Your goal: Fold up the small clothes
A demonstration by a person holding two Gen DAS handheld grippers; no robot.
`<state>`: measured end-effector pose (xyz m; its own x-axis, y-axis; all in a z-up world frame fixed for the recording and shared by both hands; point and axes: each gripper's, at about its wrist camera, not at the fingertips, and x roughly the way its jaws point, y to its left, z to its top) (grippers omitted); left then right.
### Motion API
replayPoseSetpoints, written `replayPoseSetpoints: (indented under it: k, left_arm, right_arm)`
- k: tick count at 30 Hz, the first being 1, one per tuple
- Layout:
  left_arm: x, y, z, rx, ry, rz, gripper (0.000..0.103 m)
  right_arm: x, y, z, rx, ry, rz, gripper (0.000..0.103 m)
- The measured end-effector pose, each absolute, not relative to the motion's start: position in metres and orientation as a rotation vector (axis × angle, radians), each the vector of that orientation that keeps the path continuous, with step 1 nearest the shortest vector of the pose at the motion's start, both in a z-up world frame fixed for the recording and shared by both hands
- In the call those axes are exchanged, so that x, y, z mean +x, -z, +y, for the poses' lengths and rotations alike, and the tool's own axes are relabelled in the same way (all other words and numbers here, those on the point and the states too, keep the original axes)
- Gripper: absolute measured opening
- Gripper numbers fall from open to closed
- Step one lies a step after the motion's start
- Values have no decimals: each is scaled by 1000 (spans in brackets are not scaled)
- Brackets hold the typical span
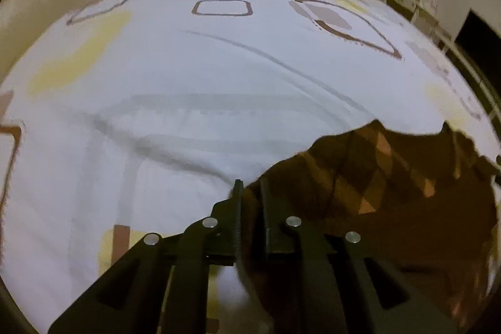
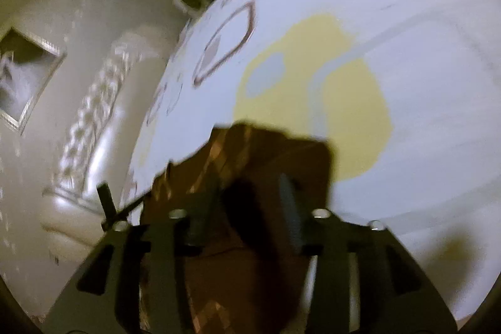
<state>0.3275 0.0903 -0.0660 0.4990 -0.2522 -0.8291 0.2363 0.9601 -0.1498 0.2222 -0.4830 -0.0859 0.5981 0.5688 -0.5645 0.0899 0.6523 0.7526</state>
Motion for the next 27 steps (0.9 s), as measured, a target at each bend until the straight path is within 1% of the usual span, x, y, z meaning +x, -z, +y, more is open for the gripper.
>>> replayPoseSetpoints:
  k: [2,6,7,8,9,10,11,12,13,14,16,19,23,27]
  left_arm:
    - [327,66,96,-51,299,1012,15]
    - [329,67,90,-77,295,1014,26]
    - [330,67,85,-66,295,1010,28]
    - [330,67,82,-55,298,1007,34]
    - [329,68,77,-32,298,1002,37]
    - [329,68,73,-1,288,996,37]
    - [329,69,68,33,281,991,37]
    - [328,68,63,68,279,985,25]
    - [329,69,61,75,290,986,16]
    - [329,69,58,84,289,992,8]
    - [329,67,54,123,284,982,7]
    - [327,64,49,175,247,950,6]
    - [336,51,55,123,179,902,5]
    - [349,42,53,137,145,880,5]
  right_arm:
    - [226,93,-494,865,-289,912,50]
    - [241,112,-490,898,-297,951,58]
    - [246,114,-487,919,-326,946,58]
    - [248,115,-484,928,-335,942,58]
    - [252,116,-481,934,-349,942,58]
    - [256,117,-478,935,-363,946,58]
    - [261,117,-472,917,-377,957,56]
    - [265,116,-466,888,-380,970,44]
    - [267,117,-463,872,-383,986,34]
    - [271,120,-458,861,-390,1014,13]
    - [274,122,-448,811,-372,1037,12]
    - [270,111,-445,741,-323,986,11]
    - [273,97,-445,657,-276,937,10]
    - [281,80,-446,614,-268,894,10]
